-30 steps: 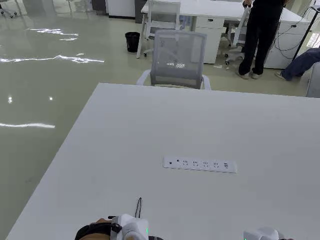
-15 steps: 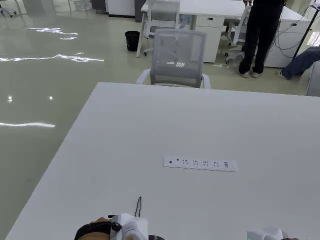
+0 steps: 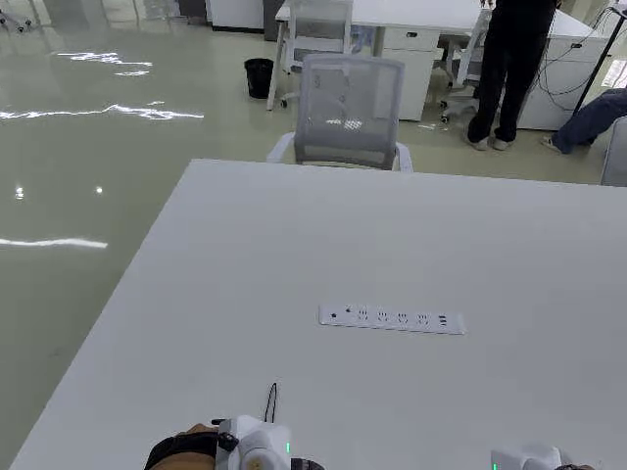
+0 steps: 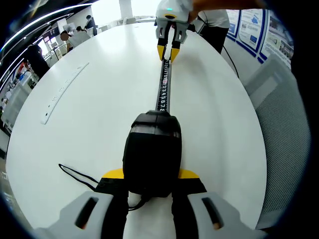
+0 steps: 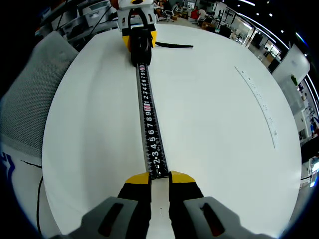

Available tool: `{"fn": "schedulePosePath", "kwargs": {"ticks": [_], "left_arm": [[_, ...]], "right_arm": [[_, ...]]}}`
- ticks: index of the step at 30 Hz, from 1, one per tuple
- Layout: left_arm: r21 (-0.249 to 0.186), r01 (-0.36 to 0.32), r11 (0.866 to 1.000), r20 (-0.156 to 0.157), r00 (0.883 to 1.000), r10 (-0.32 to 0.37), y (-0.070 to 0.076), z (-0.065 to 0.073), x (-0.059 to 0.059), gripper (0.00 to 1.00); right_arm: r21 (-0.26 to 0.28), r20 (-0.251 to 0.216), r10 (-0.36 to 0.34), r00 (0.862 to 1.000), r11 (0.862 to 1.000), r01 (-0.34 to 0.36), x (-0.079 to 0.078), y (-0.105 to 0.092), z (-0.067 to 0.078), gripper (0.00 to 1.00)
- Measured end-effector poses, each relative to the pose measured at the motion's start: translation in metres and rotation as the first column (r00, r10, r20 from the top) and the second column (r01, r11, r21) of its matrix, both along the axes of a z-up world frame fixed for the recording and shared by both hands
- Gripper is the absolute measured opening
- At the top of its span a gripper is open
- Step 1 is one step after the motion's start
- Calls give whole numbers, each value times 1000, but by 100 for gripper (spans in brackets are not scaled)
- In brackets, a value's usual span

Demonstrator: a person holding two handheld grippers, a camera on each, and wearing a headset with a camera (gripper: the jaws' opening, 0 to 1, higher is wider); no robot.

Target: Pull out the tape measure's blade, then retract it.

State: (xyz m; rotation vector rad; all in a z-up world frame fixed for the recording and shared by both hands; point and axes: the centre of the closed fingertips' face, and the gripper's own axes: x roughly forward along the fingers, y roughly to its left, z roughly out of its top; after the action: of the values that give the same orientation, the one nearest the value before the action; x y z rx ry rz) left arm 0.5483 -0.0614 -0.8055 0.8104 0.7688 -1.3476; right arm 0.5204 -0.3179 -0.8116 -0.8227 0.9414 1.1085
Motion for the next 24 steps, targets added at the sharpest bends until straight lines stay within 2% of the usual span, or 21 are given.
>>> {"fn": "schedulePosePath", "kwargs": {"ticks": [24], "left_arm": [[-7, -4, 1000, -3, 1000, 4, 0, 1, 0, 29]], "right_arm": [[-20, 8, 2, 1000, 1000, -2, 2, -16, 1, 10]]}}
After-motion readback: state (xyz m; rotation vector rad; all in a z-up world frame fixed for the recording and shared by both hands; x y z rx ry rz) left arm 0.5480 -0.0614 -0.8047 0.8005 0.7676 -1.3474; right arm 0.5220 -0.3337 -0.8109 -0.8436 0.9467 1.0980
